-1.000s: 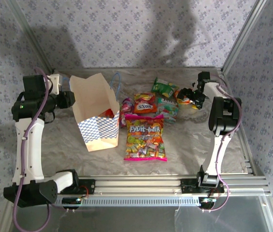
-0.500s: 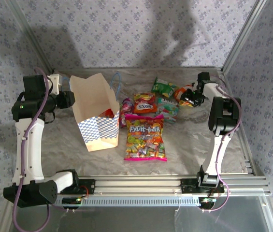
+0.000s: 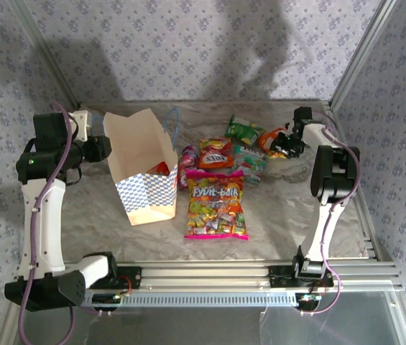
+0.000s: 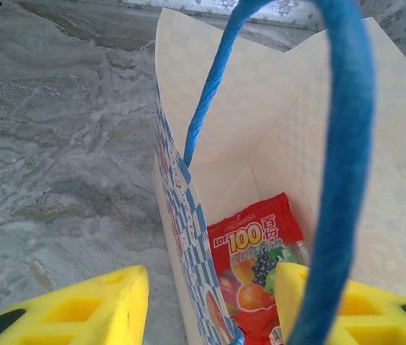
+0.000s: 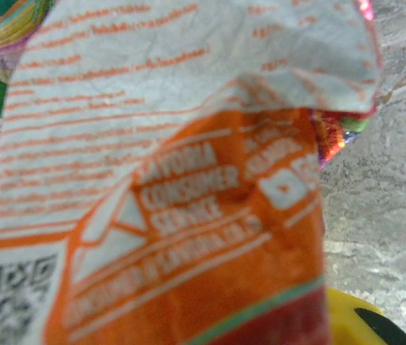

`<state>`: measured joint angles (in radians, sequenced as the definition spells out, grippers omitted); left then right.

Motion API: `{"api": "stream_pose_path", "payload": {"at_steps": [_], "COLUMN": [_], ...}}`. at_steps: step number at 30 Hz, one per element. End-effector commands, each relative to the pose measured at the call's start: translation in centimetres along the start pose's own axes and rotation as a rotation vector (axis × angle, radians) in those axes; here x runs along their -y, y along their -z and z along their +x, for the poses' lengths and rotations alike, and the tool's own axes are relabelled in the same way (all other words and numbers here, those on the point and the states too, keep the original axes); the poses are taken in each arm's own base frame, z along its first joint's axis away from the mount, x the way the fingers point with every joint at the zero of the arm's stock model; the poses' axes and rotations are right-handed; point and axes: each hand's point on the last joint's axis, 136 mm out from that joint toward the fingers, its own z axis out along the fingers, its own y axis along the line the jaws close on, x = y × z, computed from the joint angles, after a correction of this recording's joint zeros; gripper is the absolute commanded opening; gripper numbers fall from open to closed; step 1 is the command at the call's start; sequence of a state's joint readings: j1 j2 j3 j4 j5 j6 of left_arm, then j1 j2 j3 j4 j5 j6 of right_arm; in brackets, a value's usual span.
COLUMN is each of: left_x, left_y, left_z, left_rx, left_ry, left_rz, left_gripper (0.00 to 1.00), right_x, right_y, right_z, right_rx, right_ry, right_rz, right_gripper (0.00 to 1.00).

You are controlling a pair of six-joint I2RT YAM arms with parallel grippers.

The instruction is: Place the snacks into the paper bag

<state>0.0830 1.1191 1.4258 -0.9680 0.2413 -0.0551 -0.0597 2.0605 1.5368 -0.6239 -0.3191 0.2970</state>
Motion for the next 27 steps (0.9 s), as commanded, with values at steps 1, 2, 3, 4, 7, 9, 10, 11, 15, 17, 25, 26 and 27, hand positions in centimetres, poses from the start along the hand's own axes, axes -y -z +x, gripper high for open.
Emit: {"api": "stream_pose_path", "payload": {"at_steps": [1, 2, 3, 4, 7, 9, 10, 11, 15, 17, 25, 26, 27], "left_x": [0.6, 0.7, 0.7, 0.7, 0.7, 0.7, 0.7, 0.7, 0.8, 0.9, 0.9, 1.0, 1.0], "left_y": [1.8, 2.0, 2.1, 2.1, 2.1, 1.9, 1.9, 1.8, 1.9, 2.0, 2.2, 2.3, 2.5], "left_z": [-1.1, -1.1, -1.1, -1.0, -0.9, -0.8, -0.8, -0.8, -0.8, -0.9, -0.7, -0.7, -0.7], "left_rx": [0.051, 0.055, 0.057, 0.059, 0.061, 0.058, 0.056, 0.057, 0.061, 0.067, 0.062, 0.066, 0.069], "left_ry": [0.001, 0.0, -0.001, -0.001, 0.0, 0.001, 0.004, 0.002, 0.0, -0.003, -0.001, 0.0, -0.001], "left_rz": [0.008, 0.008, 0.008, 0.006, 0.009, 0.011, 0.012, 0.013, 0.016, 0.017, 0.019, 0.02, 0.02], "left_gripper": [0.5, 0.5, 0.5, 0.5, 0.5, 0.5, 0.5, 0.5, 0.5, 0.5, 0.5, 0.5, 0.5], "right_x": [-1.0, -1.1, -1.2, -1.5, -2.1, -2.4, -2.8, -3.2, -4.6, -5.6, -8.5, -8.9, -9.2], "right_y": [2.4, 2.8, 3.0, 3.5, 4.6, 5.3, 5.8, 6.3, 8.4, 9.7, 14.4, 15.1, 15.6], "right_z": [0.4, 0.3, 0.4, 0.3, 0.4, 0.5, 0.6, 0.7, 1.1, 1.4, 1.9, 1.9, 2.0], "right_rx": [0.026, 0.038, 0.04, 0.049, 0.072, 0.085, 0.098, 0.111, 0.163, 0.19, 0.299, 0.315, 0.325], "right_ry": [0.042, 0.05, 0.055, 0.066, 0.099, 0.119, 0.136, 0.157, 0.243, 0.28, 0.354, 0.362, 0.368], "right_rz": [0.008, 0.01, 0.011, 0.014, 0.022, 0.027, 0.026, 0.027, 0.042, 0.035, 0.016, 0.011, 0.005], "right_gripper": [0.2, 0.19, 0.17, 0.16, 0.13, 0.13, 0.13, 0.13, 0.13, 0.13, 0.13, 0.13, 0.13]}}
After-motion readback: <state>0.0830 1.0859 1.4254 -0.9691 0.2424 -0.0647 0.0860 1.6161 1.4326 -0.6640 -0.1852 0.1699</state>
